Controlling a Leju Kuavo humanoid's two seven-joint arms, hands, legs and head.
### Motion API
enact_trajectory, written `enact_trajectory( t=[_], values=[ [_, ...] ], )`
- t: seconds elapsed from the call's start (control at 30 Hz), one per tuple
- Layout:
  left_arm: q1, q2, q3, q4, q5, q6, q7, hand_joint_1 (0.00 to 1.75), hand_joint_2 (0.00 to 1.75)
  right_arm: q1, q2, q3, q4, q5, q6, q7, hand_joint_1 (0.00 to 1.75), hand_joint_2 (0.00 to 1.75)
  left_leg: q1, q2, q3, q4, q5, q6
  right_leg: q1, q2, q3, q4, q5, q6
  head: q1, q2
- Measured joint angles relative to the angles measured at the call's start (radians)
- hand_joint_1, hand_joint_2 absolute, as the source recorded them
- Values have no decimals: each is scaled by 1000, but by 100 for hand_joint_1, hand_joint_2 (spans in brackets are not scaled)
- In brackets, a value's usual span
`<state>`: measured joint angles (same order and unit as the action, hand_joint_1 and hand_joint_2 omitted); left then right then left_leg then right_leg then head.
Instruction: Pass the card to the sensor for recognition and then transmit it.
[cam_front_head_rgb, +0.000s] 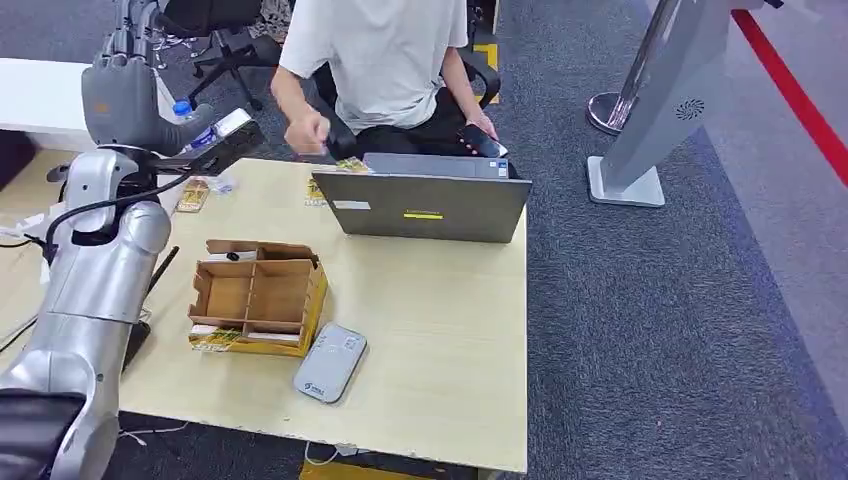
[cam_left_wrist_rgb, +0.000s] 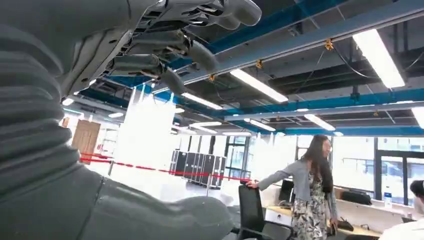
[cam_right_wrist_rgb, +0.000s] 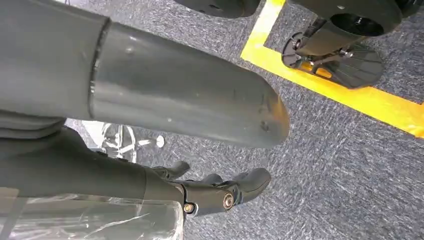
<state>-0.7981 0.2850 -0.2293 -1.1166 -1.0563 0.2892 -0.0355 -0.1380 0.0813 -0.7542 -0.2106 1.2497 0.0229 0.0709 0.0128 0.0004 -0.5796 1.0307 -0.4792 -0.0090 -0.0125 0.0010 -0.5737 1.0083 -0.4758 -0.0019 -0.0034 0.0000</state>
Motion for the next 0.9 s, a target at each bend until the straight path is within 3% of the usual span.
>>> enact_trajectory(
  t=[0.13,0.27,0.4,0.5,0.67,0.7,0.73,0.8,0.9],
  values=[
    [9,71,6,0,45,3,-15,0,175,4,0,0,0,-3,-3,-6,0,0,0,3,0,0,0,0,0,3,-1,1,0,0,0,0],
    [38,194,70,3,131,12,-69,0,175,13,0,-1,0,-16,-5,-13,0,0,1,7,-2,-1,-1,-1,0,7,-4,3,0,-1,0,0],
    [125,345,203,24,254,17,-152,0,175,24,0,-3,0,-20,-9,-23,0,0,1,11,-2,-2,-2,-4,0,12,-7,6,-2,-3,0,0],
    [251,460,351,50,367,24,-205,0,175,32,-3,-6,0,-35,-14,-34,0,0,2,16,0,-3,-5,-7,0,17,-9,6,-3,-5,-2,0],
    [261,460,361,52,375,25,-209,0,175,33,-3,-6,0,-35,-14,-34,0,0,2,17,0,-3,-5,-7,0,17,-9,6,-3,-5,-2,0],
    [370,516,518,92,471,25,-271,0,175,42,-9,-11,0,-37,-18,-42,0,0,2,16,-2,-3,-5,-7,0,17,-8,6,-5,-6,-2,0],
    [490,560,774,219,562,31,-378,0,175,54,-18,-18,0,-48,-21,-52,0,0,4,10,-3,-3,-6,-7,2,13,-7,4,-7,-6,-1,0],
    [576,586,882,318,585,36,-417,0,175,53,-23,-23,1,-47,-23,-54,0,0,3,12,0,-4,-9,-11,2,13,-5,4,-8,-8,5,0],
    [620,573,1079,477,644,81,-426,0,175,63,-28,-30,2,-45,-23,-57,0,0,4,13,1,-3,-10,-10,3,14,-5,3,-8,-8,-3,0]
  ],
)
